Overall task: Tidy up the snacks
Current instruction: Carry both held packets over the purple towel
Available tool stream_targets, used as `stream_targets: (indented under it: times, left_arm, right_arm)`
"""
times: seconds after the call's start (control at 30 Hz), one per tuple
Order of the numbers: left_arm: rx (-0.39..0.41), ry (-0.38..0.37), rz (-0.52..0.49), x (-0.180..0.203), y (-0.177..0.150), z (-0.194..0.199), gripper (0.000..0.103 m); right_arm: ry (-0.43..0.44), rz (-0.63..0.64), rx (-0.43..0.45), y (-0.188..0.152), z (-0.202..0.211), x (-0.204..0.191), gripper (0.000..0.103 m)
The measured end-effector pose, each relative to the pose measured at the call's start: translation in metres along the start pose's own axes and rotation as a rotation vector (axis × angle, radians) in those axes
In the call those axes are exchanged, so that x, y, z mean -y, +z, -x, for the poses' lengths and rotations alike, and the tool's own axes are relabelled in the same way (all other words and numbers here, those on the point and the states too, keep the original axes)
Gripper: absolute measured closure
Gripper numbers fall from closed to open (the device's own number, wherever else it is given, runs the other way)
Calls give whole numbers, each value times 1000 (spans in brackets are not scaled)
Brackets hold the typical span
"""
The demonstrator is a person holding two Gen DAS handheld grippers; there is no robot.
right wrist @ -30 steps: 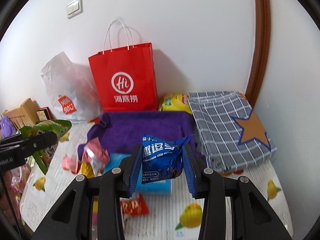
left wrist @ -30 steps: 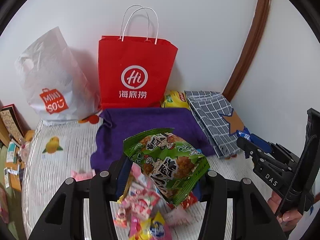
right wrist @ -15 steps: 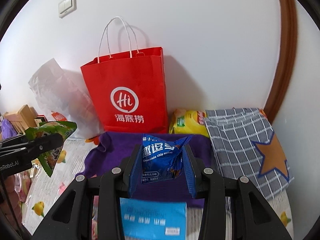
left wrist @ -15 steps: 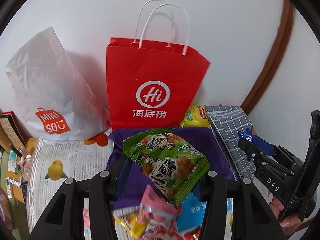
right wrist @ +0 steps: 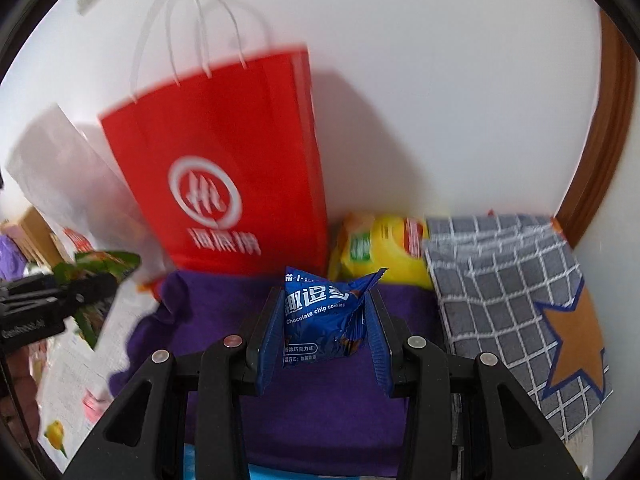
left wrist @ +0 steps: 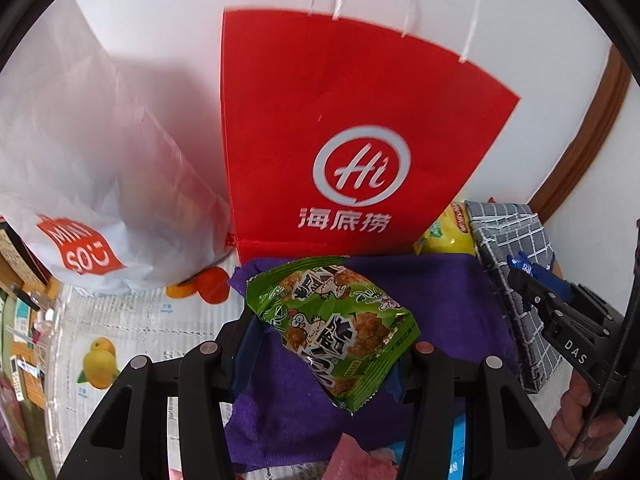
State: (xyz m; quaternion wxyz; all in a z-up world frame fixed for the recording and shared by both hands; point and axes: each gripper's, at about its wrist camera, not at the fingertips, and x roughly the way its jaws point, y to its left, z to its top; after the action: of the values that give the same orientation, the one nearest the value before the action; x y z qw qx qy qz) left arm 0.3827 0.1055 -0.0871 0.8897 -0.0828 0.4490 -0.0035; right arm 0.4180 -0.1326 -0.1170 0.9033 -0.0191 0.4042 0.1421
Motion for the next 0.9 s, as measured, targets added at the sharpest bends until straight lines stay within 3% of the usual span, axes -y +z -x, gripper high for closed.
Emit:
stream_targets:
  times: [0.17, 0.7, 0.9]
  left_arm:
    - [-22, 35, -3, -4, -1, -13, 54]
    - [-60, 19, 15, -15, -2, -29, 54]
    - [-109, 15, 16, -14, -4, -43, 54]
  right_arm:
    - [-17, -7, -62, -6, -27, 8, 63]
    - [-45, 29, -135, -14, -46, 15, 63]
    - [-42, 51, -186, -20, -58, 12, 63]
